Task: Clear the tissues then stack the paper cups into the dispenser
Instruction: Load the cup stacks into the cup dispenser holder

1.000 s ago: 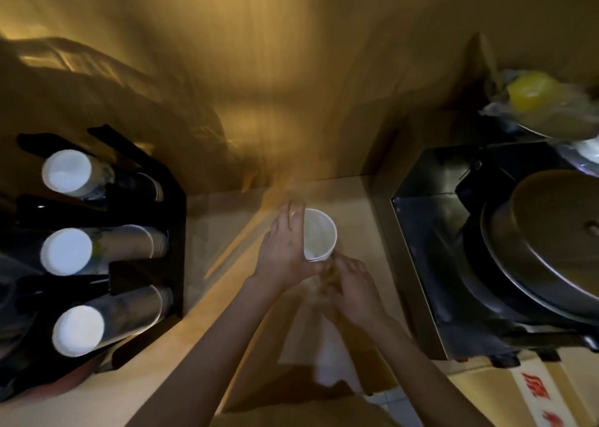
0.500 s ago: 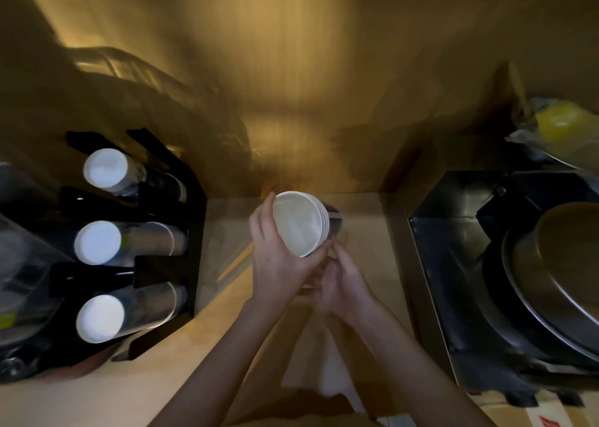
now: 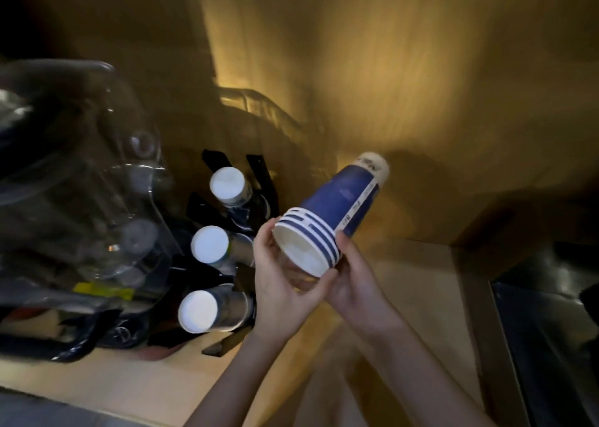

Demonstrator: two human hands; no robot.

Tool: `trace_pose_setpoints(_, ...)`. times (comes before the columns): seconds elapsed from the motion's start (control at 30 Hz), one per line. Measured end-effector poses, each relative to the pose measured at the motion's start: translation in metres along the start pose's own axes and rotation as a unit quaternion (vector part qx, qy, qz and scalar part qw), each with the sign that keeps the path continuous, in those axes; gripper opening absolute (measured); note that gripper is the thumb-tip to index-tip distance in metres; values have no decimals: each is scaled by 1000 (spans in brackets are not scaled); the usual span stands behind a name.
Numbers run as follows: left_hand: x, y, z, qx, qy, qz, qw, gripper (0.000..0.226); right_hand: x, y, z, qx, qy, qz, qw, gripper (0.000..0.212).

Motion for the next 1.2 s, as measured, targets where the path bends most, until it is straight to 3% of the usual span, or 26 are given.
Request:
trace_pose_setpoints(0.07, -13, 9, -7, -19, -63, -10, 998, 78, 3, 14, -4, -27, -56, 15, 998, 62)
trace_pose_setpoints(0.23, -39, 38, -27, -89, -139, -14, 986, 67, 36, 51, -13, -92, -272, -11, 958, 62)
trace_pose_setpoints(0.33, -57, 63, -37, -92, -117, -22, 989, 54, 62, 74, -20, -120, -334, -41, 934, 64)
trace_pose_setpoints(0.47, -85, 100, -34, -66, -49, -6, 997, 78, 88, 106, -35, -159, -419, -13, 894, 78)
trace_pose_setpoints(0.67, -121, 147, -4, 8, 29, 116, 993, 80, 96, 140, -23, -184, -494, -23, 849, 84)
trace_pose_setpoints(0.77, -125, 151, 0, 13, 62, 152, 986, 79, 82, 156, -11, -165, -487, -9, 858, 92)
trace_pose_setpoints(0.9, -117, 148, -18, 3, 111, 115, 987, 75, 61, 166, 1, -133, -492, -4, 861, 90)
trace_pose_setpoints(1.1, -102, 141, -41, 0, 156, 62, 986, 57, 29, 177, 13, -64, -429, 4, 901, 64)
trace_pose_setpoints(1.2, -96, 141, -52, -26, 164, 39, 985, 58, 17, 181, 18, -41, -333, 55, 940, 33)
Point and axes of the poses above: each hand's wrist, its own y-axis towards the middle knuckle, its own x-axis out of the palm, z = x × y, the point moved 4 cm from there along y, towards the middle knuckle, and after that the axes turned 14 degrees about y, right-handed, at the moved point
